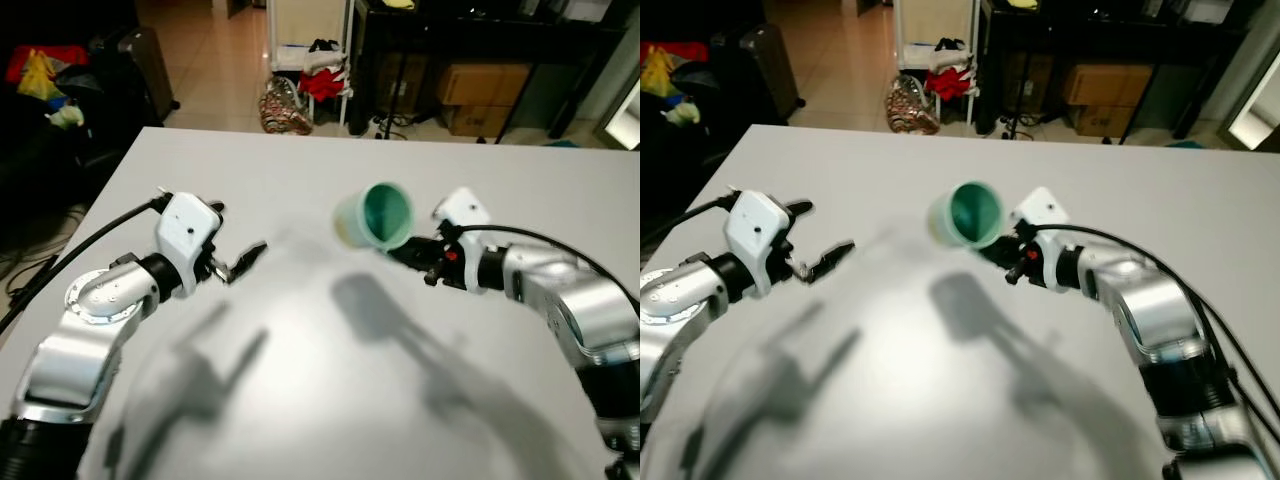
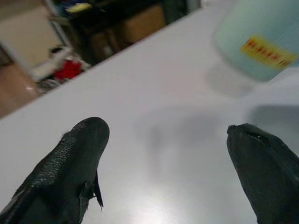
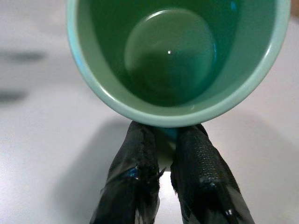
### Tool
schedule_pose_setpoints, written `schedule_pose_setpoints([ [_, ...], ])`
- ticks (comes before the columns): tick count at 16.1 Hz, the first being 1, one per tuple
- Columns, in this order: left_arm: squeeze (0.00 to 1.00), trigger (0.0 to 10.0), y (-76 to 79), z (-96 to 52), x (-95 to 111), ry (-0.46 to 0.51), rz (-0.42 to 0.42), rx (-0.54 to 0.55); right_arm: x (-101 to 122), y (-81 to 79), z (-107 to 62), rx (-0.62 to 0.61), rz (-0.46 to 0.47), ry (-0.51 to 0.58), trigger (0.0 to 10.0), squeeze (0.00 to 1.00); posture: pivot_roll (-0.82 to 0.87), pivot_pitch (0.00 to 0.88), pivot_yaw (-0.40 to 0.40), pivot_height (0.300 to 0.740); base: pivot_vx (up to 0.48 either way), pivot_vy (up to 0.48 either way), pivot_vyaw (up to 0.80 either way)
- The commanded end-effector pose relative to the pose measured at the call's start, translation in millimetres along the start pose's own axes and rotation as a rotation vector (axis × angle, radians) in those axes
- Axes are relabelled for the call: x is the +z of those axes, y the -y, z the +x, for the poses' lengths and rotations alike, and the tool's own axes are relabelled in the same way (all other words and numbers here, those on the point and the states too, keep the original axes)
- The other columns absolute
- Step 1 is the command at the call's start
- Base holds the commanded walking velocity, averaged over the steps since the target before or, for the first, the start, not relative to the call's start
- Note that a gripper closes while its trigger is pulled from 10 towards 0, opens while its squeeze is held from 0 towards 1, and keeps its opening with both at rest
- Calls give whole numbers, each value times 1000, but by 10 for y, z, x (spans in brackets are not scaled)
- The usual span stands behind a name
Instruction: Setting the table
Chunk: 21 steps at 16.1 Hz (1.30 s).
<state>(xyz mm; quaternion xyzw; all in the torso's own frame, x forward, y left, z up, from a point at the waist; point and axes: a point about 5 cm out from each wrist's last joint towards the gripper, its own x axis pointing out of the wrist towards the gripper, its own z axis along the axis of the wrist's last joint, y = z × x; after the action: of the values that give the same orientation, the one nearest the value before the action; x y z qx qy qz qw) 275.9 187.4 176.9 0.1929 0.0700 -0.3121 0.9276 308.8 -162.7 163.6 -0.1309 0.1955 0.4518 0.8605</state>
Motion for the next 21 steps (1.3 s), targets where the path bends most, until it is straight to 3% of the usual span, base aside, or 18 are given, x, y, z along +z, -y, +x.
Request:
schedule_pose_setpoints([
  [1,0,10000,63,-17,19,-22,-6,-92,42,12,-8,84,-45,-23,10000,0,-60,0,-23,740,0,0,0],
  [4,0,10000,122,-161,30,-84,-25,-259,205,78,31,316,-78,-89,10000,0,-58,0,-20,740,0,0,0],
  [8,0,10000,147,-187,22,-126,-38,-302,258,195,75,405,-116,-194,10000,0,-51,0,-37,740,0,0,0],
  [12,0,10000,173,-227,39,-147,-54,-339,229,342,234,371,-139,-331,10000,0,-48,0,-40,740,0,0,0],
  [20,0,10000,211,-303,30,-165,-69,-364,163,418,336,334,-147,-412,10000,0,-36,0,-60,740,0,0,0],
  [21,0,10000,207,-307,28,-166,-70,-362,176,433,346,320,-145,-411,10000,451,-35,0,-62,740,0,0,0],
])
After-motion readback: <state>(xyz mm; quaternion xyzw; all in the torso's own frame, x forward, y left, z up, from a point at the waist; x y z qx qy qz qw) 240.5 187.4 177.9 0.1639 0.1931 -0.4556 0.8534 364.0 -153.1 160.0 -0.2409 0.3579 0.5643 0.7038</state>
